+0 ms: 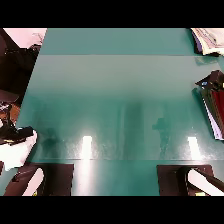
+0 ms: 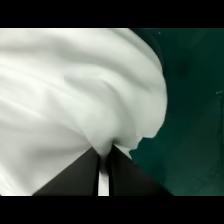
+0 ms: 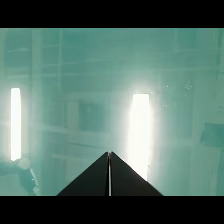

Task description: Fold the shirts.

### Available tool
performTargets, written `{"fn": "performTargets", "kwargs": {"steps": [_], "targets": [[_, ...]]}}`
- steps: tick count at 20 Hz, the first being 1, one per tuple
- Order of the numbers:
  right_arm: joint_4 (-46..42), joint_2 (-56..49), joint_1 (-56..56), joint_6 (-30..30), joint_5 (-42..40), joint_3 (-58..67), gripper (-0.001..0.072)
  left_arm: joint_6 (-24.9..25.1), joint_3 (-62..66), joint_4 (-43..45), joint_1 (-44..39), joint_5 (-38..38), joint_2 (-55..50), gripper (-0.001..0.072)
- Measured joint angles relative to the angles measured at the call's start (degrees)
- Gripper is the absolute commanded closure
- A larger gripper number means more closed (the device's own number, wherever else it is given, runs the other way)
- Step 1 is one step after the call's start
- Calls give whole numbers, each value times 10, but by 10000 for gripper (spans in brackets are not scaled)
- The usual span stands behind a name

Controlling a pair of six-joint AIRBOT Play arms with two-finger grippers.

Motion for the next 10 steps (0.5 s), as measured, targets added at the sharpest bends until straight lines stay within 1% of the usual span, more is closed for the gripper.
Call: {"fn": "performTargets", "kwargs": {"steps": [2, 5, 10], "targets": [[2, 0, 0, 0, -2, 0, 697, 7, 49, -9, -3, -2, 0, 685], [4, 0, 0, 0, -5, 13, 697, 28, 182, -46, -38, -21, 0, 685], [5, 0, 0, 0, -22, 78, 697, 43, 450, -142, -158, -45, -15, 686]]}}
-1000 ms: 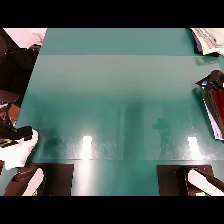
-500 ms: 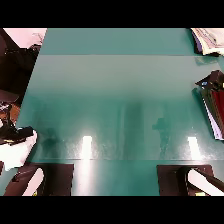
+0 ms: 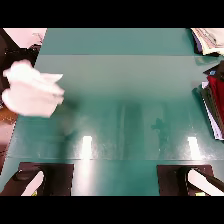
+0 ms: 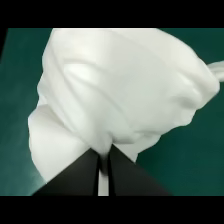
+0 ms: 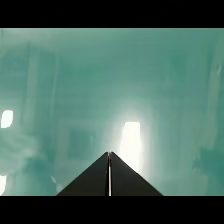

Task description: Fold the shirts.

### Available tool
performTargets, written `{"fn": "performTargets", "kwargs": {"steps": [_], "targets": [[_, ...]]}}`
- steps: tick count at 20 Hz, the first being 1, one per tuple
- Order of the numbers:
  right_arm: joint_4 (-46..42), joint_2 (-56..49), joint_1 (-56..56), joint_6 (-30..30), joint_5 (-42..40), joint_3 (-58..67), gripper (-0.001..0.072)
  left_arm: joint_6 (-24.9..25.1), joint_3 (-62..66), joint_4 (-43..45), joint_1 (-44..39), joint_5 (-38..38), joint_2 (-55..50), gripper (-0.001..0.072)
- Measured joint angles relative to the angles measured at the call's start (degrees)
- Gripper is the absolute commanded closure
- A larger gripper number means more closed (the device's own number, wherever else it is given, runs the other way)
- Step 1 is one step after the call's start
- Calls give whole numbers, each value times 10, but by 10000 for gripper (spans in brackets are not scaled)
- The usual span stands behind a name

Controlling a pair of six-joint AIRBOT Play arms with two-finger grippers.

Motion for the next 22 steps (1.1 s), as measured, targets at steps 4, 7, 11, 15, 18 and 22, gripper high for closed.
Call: {"fn": "performTargets", "kwargs": {"steps": [4, 7, 11, 15, 18, 22], "targets": [[0, 0, 0, 0, -17, 55, 697, 4, 187, -65, -113, -22, -64, 686], [0, 0, 0, 1, -23, 85, 698, 22, 285, -97, -201, -26, -139, 685], [0, 0, 0, 2, -19, 106, 697, 64, 336, -119, -297, -36, -260, 684], [0, 0, 0, 2, -3, 111, 697, 97, 351, -169, -350, -52, -393, 24], [-1, 0, 0, 3, 6, 113, 697, 108, 354, -196, -356, -44, -466, 66], [-4, 0, 0, 3, 14, 113, 697, 113, 355, -210, -316, -67, -500, 66]]}}
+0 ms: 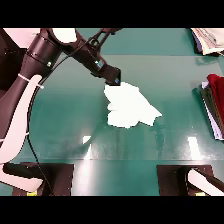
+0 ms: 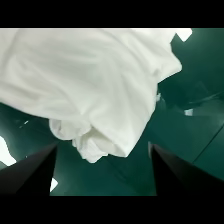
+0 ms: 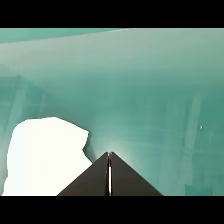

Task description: Fold the shirts.

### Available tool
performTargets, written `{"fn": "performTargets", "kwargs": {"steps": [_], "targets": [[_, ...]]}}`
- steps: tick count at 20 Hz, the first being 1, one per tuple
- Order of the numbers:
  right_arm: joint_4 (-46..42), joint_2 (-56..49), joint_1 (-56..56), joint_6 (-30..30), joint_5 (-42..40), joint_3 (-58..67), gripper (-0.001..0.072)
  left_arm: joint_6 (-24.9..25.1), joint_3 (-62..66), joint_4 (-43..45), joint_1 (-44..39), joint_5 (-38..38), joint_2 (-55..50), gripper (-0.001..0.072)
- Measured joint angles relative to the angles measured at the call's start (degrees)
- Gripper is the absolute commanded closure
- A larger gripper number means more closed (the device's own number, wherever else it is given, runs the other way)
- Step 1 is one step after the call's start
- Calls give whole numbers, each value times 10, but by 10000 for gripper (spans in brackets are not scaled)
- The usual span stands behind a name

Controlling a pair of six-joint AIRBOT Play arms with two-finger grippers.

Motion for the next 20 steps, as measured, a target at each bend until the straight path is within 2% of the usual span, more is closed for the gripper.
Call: {"fn": "performTargets", "kwargs": {"steps": [3, 7, 17, 18, 19, 20], "targets": [[-1, 0, 0, 0, 2, 0, 697, 1, -20, -4, 35, -25, -7, 66], [-2, 0, 0, 0, 4, 0, 697, 1, -98, -26, 42, -18, -10, 66], [-2, 0, 0, 0, 4, 0, 697, 7, -268, -63, -68, 88, -11, 69], [-2, 0, 0, 0, 4, 0, 697, 7, -275, -62, -74, 97, -11, 235], [-2, 0, 0, 0, 4, 0, 697, 6, -280, -61, -78, 106, -11, 613], [-2, 0, 0, 0, 5, 0, 697, 6, -284, -57, -81, 113, -11, 684]]}}
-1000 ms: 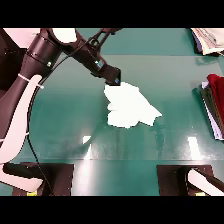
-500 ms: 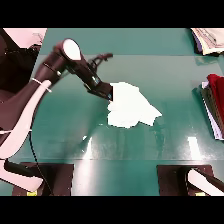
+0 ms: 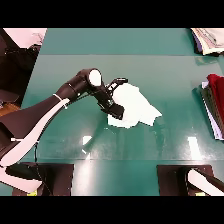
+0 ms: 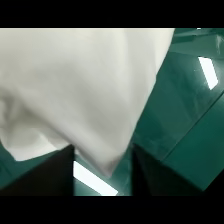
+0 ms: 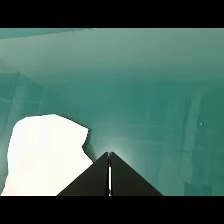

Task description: Fold the shirts.

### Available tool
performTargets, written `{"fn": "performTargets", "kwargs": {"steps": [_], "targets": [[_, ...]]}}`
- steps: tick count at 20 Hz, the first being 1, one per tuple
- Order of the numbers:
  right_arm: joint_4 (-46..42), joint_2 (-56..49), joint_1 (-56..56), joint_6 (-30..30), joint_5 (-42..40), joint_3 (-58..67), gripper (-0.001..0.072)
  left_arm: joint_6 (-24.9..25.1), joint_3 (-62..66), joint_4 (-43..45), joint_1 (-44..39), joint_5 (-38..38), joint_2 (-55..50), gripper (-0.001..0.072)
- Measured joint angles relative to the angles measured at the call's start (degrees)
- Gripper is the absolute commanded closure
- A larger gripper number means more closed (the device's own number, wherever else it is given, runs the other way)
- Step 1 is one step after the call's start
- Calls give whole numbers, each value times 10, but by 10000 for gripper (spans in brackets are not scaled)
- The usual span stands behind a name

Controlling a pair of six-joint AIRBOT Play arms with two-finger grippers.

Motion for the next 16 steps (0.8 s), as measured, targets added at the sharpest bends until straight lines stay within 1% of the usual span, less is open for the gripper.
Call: {"fn": "performTargets", "kwargs": {"steps": [2, 5, 9, 10, 11, 12, 13, 16], "targets": [[0, 0, 0, 0, 4, 0, 697, 0, -4, 6, -4, 13, 0, 685], [0, 0, 0, 0, 13, 0, 697, -1, -3, 34, 4, 5, 16, 685], [1, 0, 18, 0, 31, -17, 695, -2, 1, 108, 50, -35, 102, 684], [2, 0, 31, 0, 31, -33, 672, -1, 2, 126, 65, -45, 128, 683], [3, 0, 48, 0, 27, -54, 452, 1, 2, 141, 82, -57, 156, 683], [3, 0, 67, 0, 14, -77, 271, 2, 3, 153, 98, -66, 179, 683], [3, -3, 91, -1, -3, -106, 247, 3, 3, 162, 112, -73, 199, 683], [4, -38, 173, -2, -59, -174, 248, 5, 2, 178, 140, -85, 241, 684]]}}
